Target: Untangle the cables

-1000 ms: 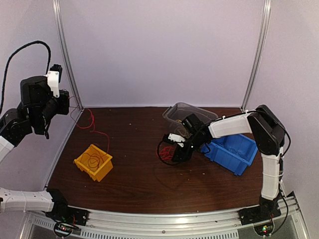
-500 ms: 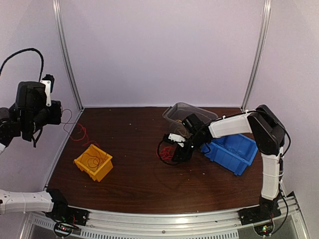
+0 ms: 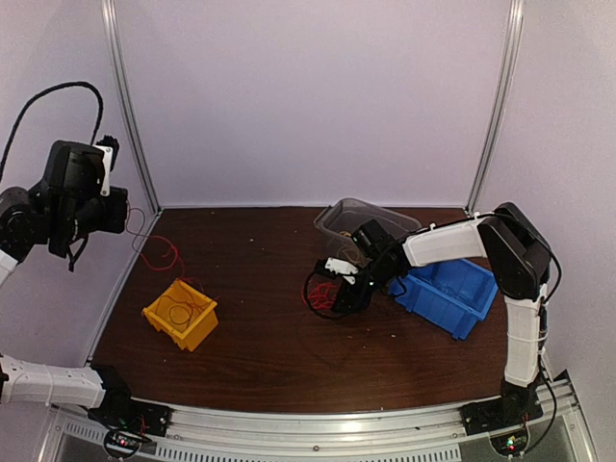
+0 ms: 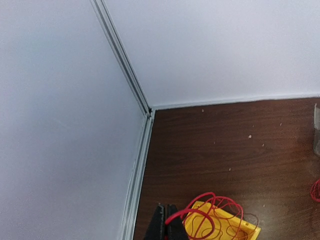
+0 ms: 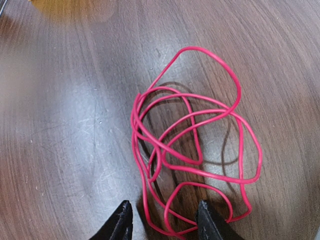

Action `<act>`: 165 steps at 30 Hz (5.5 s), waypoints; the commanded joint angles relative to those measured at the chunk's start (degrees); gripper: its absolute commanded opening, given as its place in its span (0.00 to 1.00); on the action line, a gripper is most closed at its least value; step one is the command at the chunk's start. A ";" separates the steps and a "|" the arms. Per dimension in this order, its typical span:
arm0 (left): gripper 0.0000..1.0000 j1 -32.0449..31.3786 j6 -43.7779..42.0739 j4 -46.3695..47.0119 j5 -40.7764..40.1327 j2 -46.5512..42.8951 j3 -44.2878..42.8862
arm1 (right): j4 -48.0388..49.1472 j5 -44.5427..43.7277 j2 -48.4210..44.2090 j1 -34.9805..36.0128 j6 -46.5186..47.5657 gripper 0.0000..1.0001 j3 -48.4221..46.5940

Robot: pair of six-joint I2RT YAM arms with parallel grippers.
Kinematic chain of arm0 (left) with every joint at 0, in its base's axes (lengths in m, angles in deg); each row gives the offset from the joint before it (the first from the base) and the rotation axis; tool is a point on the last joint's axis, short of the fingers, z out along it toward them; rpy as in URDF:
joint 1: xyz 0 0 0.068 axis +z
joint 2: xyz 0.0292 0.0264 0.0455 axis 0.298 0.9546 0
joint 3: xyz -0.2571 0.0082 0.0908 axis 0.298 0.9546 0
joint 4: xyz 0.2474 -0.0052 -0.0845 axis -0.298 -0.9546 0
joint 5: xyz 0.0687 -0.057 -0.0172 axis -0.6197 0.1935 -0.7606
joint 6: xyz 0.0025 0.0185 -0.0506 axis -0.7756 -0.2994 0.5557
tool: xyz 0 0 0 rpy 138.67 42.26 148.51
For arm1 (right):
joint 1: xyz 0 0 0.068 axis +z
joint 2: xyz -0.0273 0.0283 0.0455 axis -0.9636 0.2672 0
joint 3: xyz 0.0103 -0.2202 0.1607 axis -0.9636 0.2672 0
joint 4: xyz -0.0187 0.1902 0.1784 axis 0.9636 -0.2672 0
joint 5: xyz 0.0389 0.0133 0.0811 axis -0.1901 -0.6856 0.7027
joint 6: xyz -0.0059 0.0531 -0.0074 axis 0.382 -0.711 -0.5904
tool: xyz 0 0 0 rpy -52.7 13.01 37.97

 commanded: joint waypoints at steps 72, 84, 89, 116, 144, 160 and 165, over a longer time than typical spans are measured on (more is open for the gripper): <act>0.54 7.25 12.81 19.04 31.63 8.94 17.66 | -16.77 2.77 -10.47 1.34 3.07 0.78 -6.83; 0.45 0.30 7.95 47.97 53.70 29.24 16.22 | -14.49 3.09 -14.51 -5.83 0.92 0.55 -3.12; 0.45 -0.21 9.10 54.06 58.46 43.50 12.91 | -12.54 3.40 -16.11 -6.03 -0.46 0.53 -0.55; 0.00 -3.57 8.13 65.82 64.07 60.38 4.18 | -9.70 2.82 -14.85 -5.56 -0.42 0.64 2.93; 0.00 -6.63 4.68 56.92 56.51 36.75 3.57 | -2.22 11.06 -23.86 -4.68 -3.98 0.72 -1.99; 0.00 -6.63 4.67 56.59 56.43 35.41 3.94 | -3.58 10.56 -19.74 -1.69 -3.13 0.41 -4.34; 0.00 -6.63 3.55 55.91 54.81 36.03 3.49 | -3.33 10.20 -21.55 -1.66 -3.39 0.15 -3.24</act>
